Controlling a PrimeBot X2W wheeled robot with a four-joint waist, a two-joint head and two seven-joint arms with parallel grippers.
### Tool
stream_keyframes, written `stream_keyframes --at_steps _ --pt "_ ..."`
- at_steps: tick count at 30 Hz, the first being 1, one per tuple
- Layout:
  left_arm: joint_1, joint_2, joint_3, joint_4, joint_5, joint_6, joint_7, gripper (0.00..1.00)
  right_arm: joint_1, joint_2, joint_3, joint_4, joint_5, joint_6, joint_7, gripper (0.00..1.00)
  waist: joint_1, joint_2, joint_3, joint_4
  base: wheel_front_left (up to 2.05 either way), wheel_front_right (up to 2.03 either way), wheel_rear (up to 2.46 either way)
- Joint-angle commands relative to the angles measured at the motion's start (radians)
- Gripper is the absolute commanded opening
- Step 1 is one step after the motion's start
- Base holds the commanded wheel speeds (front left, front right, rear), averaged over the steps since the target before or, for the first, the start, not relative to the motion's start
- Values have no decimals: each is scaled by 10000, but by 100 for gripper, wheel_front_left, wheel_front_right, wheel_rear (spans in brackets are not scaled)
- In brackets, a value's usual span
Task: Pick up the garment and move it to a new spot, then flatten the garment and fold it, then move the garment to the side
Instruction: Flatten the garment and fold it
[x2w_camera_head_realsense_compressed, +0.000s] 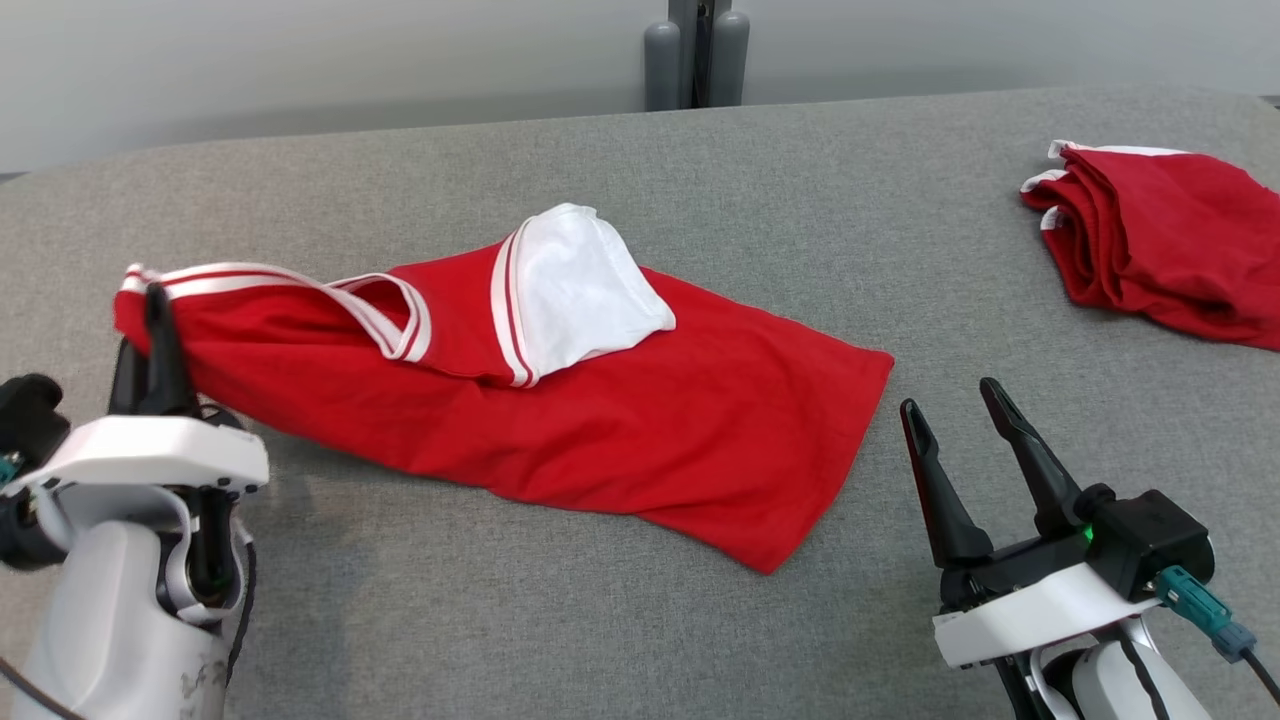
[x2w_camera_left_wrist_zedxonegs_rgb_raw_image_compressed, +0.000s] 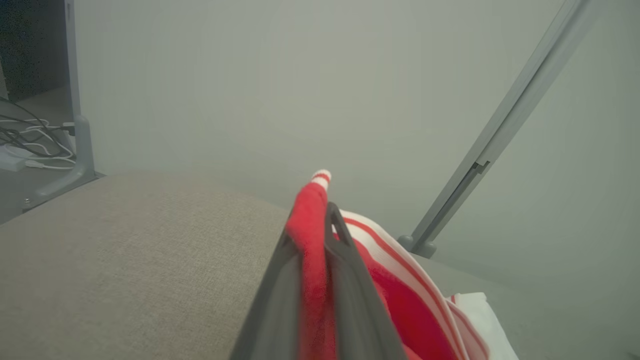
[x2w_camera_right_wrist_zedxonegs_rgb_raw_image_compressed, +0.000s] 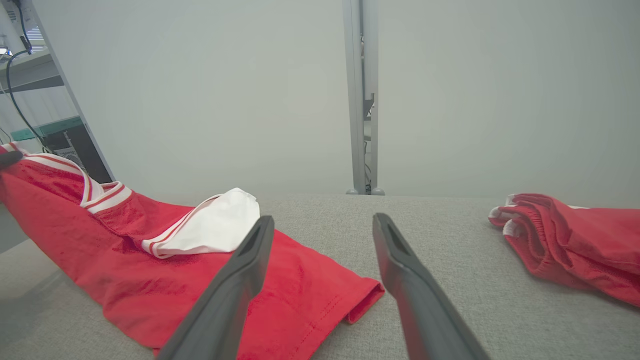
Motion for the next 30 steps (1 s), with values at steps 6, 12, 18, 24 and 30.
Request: stream_keyframes --at_steps 6,12,18,24,30 --pt "1025 -272 1321 -1017 1623 347 -38 0 -37 -48 -129 43 -42 -1 -9 100 0 0 126 -8 0 0 0" --pt "1397 -601 2258 -1073 2411 389 -38 100 -85 -41 -128 134 -59 0 -9 100 0 0 113 -56 0 0 0" --pt "1465 -1013 2817 -1823 3198 217 -39 100 -61 -79 -130 193 -55 0 -9 100 0 0 6 -137 0 0 0" --pt "1660 -1410 2354 -2793 3999 -160 -37 100 9 -94 -135 259 -49 -1 -8 100 0 0 -184 -159 0 0 0" --pt "1826 -1532 978 -2973 4073 -485 -37 100 6 -39 -96 286 -41 0 -8 100 0 0 -264 -234 0 0 0"
